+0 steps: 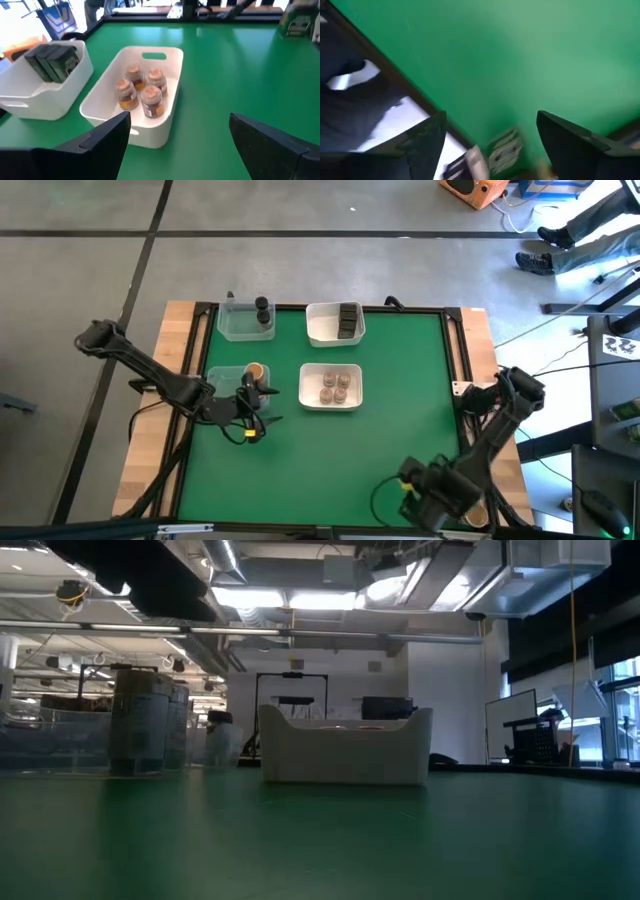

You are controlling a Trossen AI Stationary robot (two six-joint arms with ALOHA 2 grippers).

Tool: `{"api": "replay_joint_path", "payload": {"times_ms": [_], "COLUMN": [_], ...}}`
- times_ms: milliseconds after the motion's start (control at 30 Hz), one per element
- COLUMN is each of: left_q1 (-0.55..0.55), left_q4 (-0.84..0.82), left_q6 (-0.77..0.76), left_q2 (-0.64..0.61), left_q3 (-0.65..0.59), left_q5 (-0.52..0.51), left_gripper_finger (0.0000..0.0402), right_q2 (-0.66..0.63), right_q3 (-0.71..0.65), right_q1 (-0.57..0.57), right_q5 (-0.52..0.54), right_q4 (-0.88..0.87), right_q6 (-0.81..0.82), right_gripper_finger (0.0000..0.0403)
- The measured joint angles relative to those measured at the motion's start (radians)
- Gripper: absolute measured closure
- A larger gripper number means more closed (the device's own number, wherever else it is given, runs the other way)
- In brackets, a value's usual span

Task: Sort spices by type
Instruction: Put the black seasoning can into the top white bin

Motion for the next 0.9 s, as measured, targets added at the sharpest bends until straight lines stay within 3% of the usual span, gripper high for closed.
{"api": "replay_joint_path", "payload": {"times_ms": [200, 400, 567, 633, 900], "left_q1": [-0.001, -0.001, -0.001, -0.001, -0.001], "left_q4": [0.051, 0.07, 0.068, 0.069, 0.075], "left_q6": [0.002, 0.02, 0.02, 0.02, 0.021], "left_q2": [0.082, 0.137, 0.146, 0.146, 0.146], "left_q3": [0.0, -0.001, -0.001, -0.001, -0.001], "left_q5": [0.001, 0.001, 0.001, 0.001, 0.001], "left_gripper_finger": [0.0079, 0.0079, 0.0079, 0.0079, 0.0079], "right_q2": [0.0, 0.0, 0.016, 0.033, 0.05], "right_q3": [-0.005, -0.005, -0.005, -0.005, -0.005], "right_q1": [0.099, 0.162, 0.17, 0.174, 0.181], "right_q5": [-0.073, -0.136, -0.133, -0.137, -0.183], "right_q4": [0.061, 0.044, 0.027, 0.022, 0.013], "right_q6": [0.309, 0.476, 0.498, 0.469, 0.433], "right_gripper_finger": [0.0157, 0.0281, 0.0383, 0.0395, 0.038]}}
